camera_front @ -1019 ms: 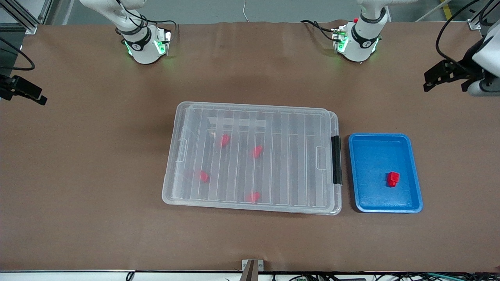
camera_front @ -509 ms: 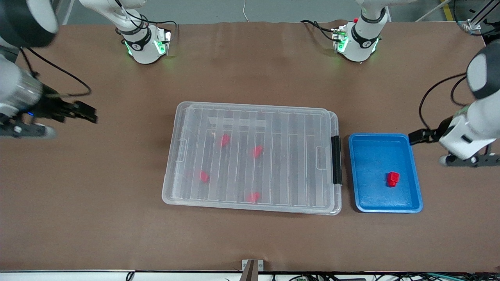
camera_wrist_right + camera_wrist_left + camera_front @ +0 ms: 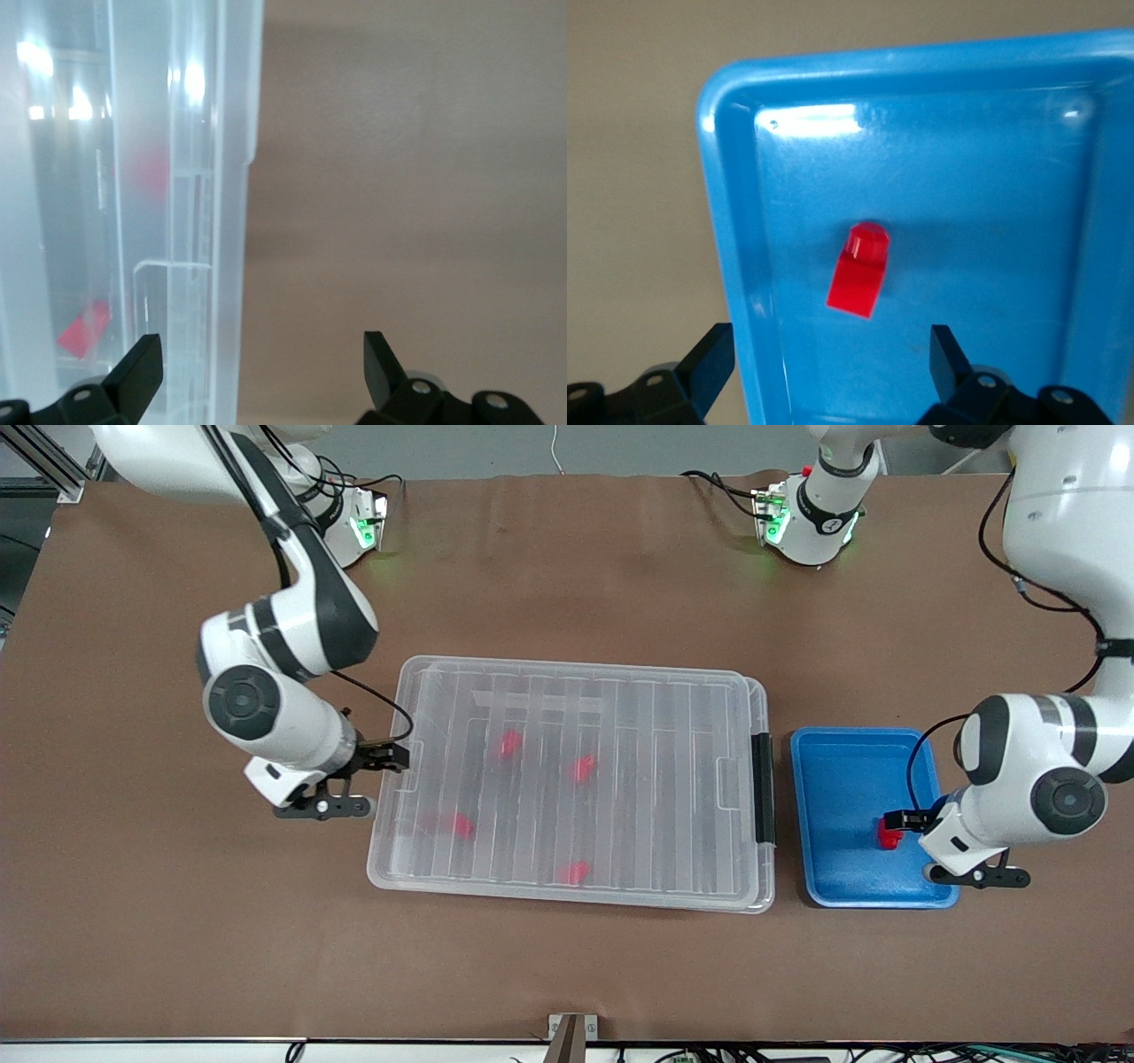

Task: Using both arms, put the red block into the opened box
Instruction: 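Reach the left gripper to the red block while the right gripper reaches the lid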

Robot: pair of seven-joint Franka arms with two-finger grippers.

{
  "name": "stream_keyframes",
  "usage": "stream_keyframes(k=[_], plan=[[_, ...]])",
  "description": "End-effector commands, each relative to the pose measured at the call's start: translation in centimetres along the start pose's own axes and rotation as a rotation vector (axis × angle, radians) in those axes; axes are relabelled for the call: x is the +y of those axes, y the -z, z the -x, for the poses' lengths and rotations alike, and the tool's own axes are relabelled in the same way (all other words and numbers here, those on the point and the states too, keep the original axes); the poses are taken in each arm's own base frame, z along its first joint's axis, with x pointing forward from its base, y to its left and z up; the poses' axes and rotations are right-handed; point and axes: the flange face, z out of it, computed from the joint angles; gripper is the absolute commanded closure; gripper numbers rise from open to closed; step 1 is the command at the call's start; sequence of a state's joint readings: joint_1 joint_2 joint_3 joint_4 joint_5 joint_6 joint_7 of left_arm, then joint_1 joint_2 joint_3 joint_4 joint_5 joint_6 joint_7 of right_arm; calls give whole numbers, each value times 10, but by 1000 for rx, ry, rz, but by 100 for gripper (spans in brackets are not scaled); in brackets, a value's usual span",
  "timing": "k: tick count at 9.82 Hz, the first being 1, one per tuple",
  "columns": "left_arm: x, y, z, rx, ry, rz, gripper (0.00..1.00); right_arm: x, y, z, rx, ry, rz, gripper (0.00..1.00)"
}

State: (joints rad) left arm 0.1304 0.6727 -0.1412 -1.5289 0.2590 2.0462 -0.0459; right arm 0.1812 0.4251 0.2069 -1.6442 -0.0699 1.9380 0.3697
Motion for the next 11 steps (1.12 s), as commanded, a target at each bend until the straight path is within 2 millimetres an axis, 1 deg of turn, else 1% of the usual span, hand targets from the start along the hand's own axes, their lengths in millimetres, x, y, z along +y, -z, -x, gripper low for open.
stream_keyframes(k=[1, 2, 3, 4, 5, 7, 8, 9, 10, 11], plan=[[-4, -56, -6, -37, -37, 14, 11, 0, 3, 8, 16, 1, 15, 0], [0, -70, -6, -45, -46, 19, 25, -1, -1, 7, 16, 3, 15, 0], [2, -80, -9, -33, -45, 29, 33, 3, -8, 6, 9, 9, 30, 0], [6, -83, -10, -26, -45, 35, 35, 8, -16, 4, 6, 18, 59, 0], [8, -84, -10, -27, -47, 36, 41, 6, -23, 3, 2, 29, 77, 0], [11, -78, -12, -17, -54, 33, 82, 9, -25, 2, -2, 35, 86, 0], [14, -70, -13, -6, -50, 32, 95, 15, -24, 3, -10, 39, 109, 0], [16, -47, -16, 25, -43, 36, 99, 26, -22, 4, -30, 34, 146, 0], [20, -22, -16, 56, -50, 38, 99, 46, -21, 3, -54, 17, 168, 0], [28, 11, -15, 87, -60, 44, 99, 61, -20, 2, -78, 20, 174, 0]])
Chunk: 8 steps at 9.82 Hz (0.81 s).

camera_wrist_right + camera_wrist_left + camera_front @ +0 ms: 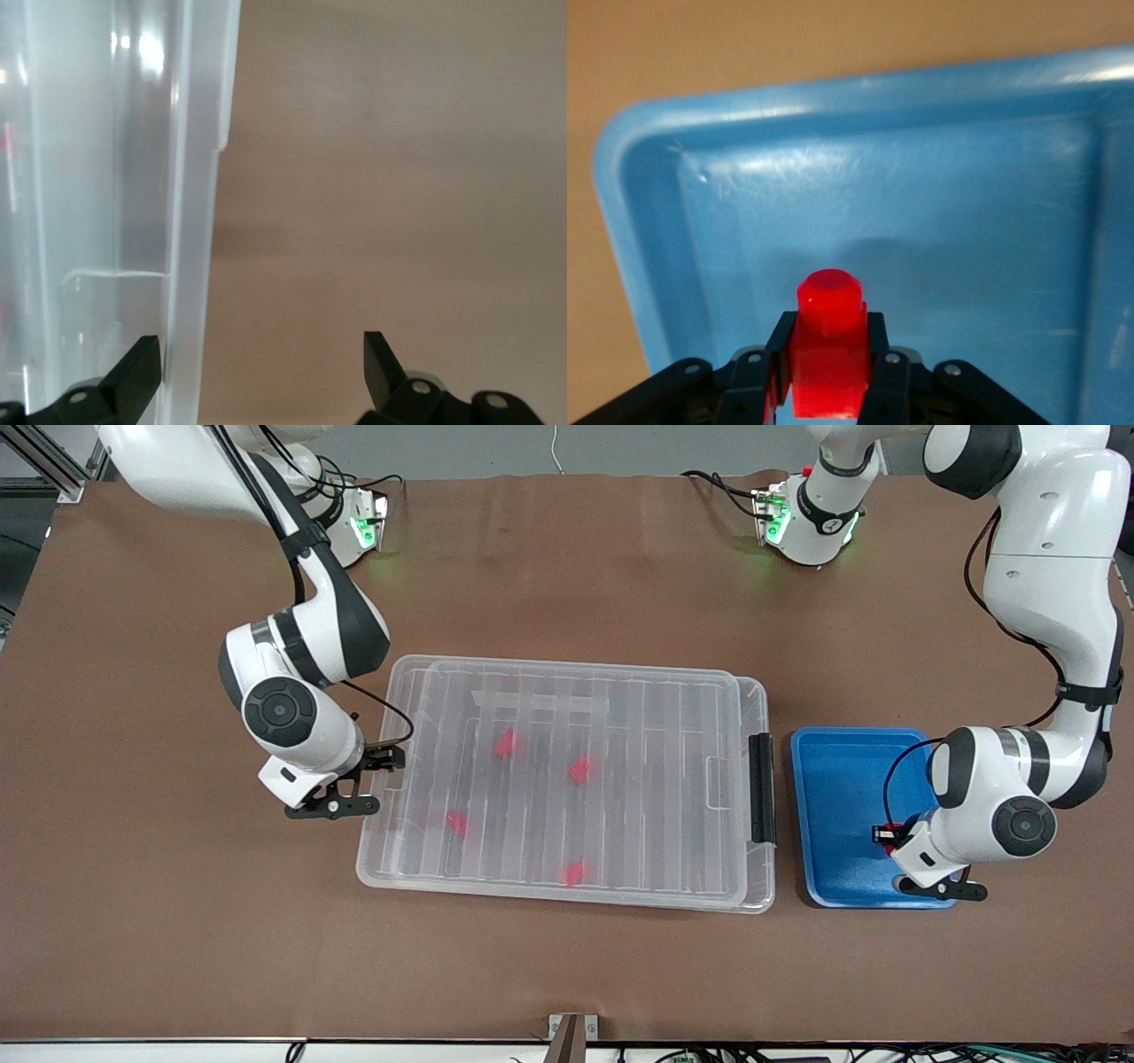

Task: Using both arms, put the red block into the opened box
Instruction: 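Grasp the red block with the left gripper while the right gripper slides the lid open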

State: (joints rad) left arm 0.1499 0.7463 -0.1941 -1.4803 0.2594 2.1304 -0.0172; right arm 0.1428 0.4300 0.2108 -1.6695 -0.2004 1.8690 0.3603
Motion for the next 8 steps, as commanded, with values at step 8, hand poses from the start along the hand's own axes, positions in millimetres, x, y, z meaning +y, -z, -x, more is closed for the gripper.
stream_keyframes(k=[8], plan=[[158, 185, 33, 49, 16, 74, 100, 180, -6, -3, -94, 123, -9, 0]])
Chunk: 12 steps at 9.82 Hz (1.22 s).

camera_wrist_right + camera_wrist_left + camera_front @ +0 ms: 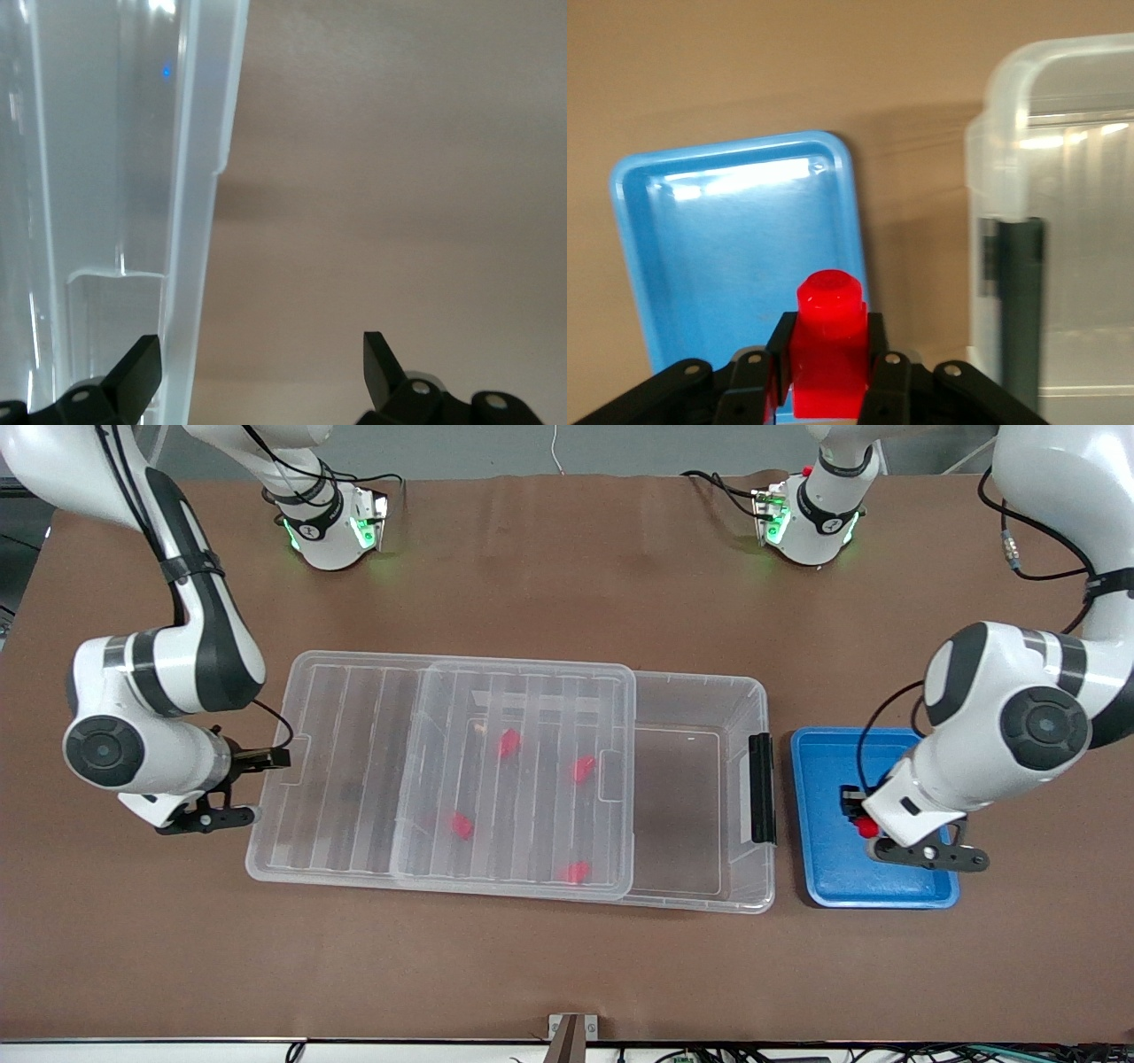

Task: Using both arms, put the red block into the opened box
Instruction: 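Grasp the red block with the left gripper while the right gripper slides the lid open, then carry the red block with the left gripper over the box opening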

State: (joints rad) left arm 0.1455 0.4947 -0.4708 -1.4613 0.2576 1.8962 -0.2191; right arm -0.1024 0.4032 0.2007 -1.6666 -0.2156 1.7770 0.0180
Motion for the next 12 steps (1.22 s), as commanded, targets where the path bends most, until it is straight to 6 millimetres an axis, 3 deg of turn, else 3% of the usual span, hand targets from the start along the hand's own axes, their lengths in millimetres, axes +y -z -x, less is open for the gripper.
stream_keyframes(k=[1, 2, 5, 6, 8, 9, 10, 12], plan=[[44, -6, 6, -27, 39, 43, 100, 22, 9, 7, 7, 35, 11, 0], [72, -5, 10, -30, 61, 62, 100, 21, 11, 8, 4, 36, 12, 0], [151, -39, 21, -56, 105, 79, 100, 15, 32, 6, 25, 19, 7, 0], [159, -55, 19, -25, 87, 66, 100, 18, 58, 14, 42, -19, 8, 0], [170, -98, 24, -53, 64, 25, 100, 23, 137, 48, 183, -208, -12, 0], [203, -111, 36, -51, 67, 36, 100, 32, 173, 70, 240, -255, -37, 0], [217, -130, 43, -38, 84, 30, 99, 58, 202, 98, 294, -317, -67, 0], [226, -170, 57, -8, 51, 9, 100, 82, 230, 148, 280, -360, -172, 0]])
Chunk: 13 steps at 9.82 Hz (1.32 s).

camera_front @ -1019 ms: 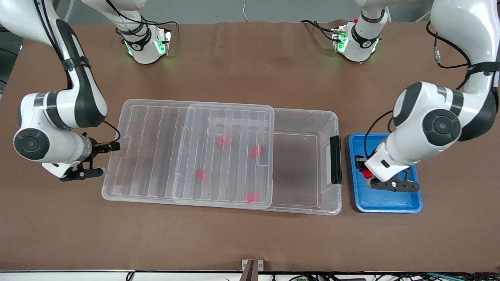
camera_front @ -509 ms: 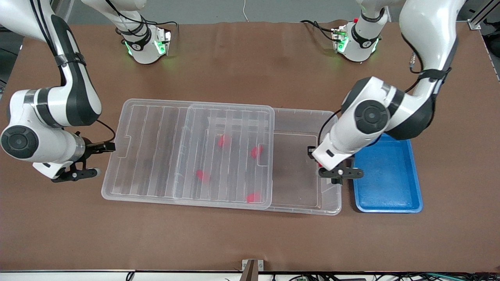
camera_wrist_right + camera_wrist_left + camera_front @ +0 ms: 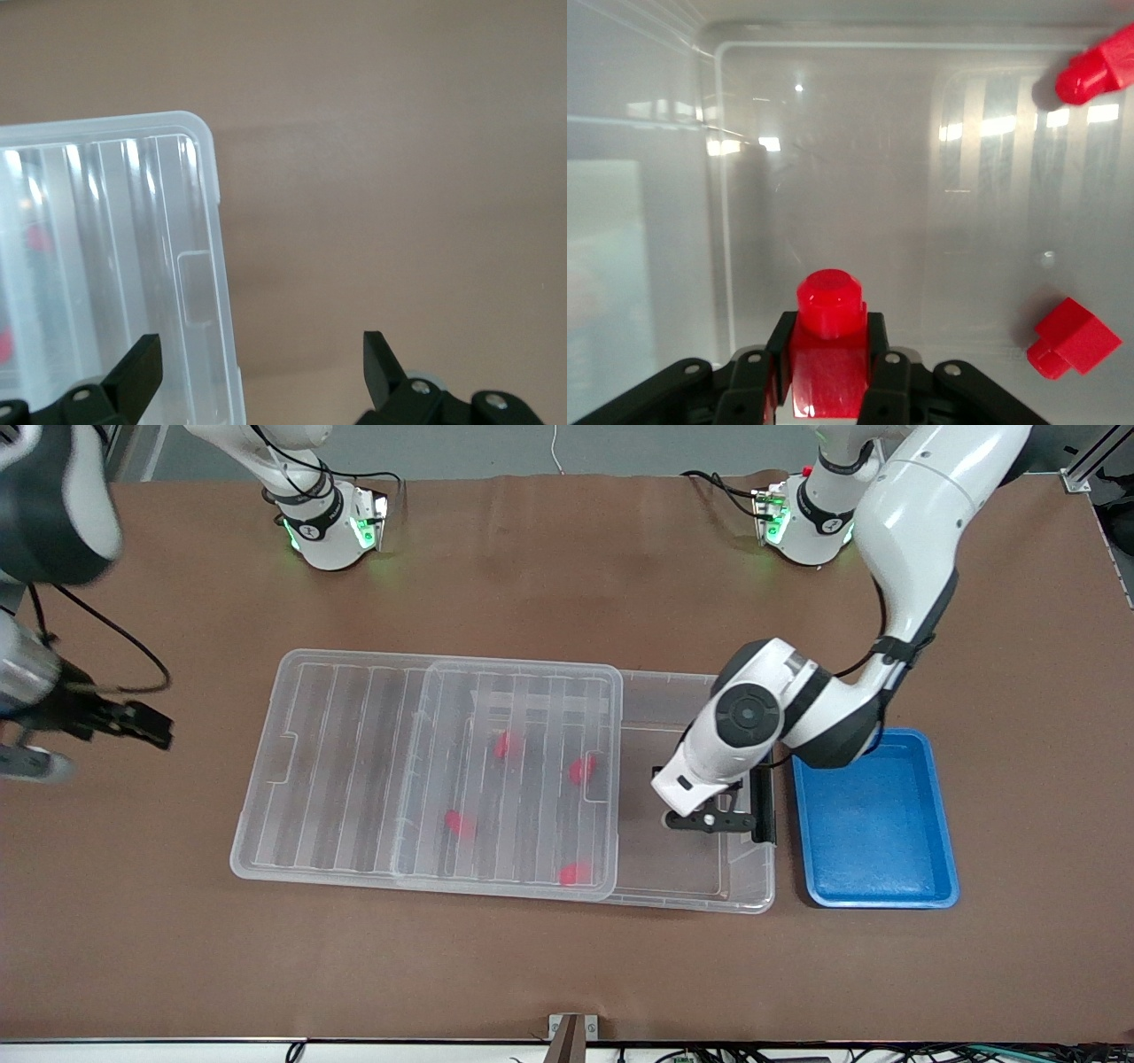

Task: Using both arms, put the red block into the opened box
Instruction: 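Carry the red block with the left gripper over the box opening, then lower the red block into the box and open the left gripper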

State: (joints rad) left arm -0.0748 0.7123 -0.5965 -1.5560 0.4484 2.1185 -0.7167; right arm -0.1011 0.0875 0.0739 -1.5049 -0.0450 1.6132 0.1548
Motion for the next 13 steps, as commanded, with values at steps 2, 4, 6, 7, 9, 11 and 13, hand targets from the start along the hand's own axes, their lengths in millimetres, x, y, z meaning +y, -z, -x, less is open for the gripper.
stream_keyframes(k=[2, 4, 6, 7, 9, 11, 13], plan=[[2, -69, 16, -1, -18, 16, 100, 30, 52, 33, -7, -60, -43, 0], [2, -97, 18, -15, -38, 17, 99, 49, 52, 37, -60, -86, -33, 0], [-3, -106, 16, -24, -42, 15, 91, 44, 47, 34, -51, -79, -32, 0], [-5, -105, 13, -19, -38, 14, 63, 42, 46, 33, -43, -76, -33, 0], [-12, -83, 3, 5, -19, 0, 0, 41, 47, 30, -22, -74, -36, 0], [-9, -19, 0, 13, -12, -54, 0, 39, 47, 30, -24, -70, -37, 0], [-9, 59, -4, 51, 15, -59, 0, 39, 47, 30, -24, -70, -37, 0]])
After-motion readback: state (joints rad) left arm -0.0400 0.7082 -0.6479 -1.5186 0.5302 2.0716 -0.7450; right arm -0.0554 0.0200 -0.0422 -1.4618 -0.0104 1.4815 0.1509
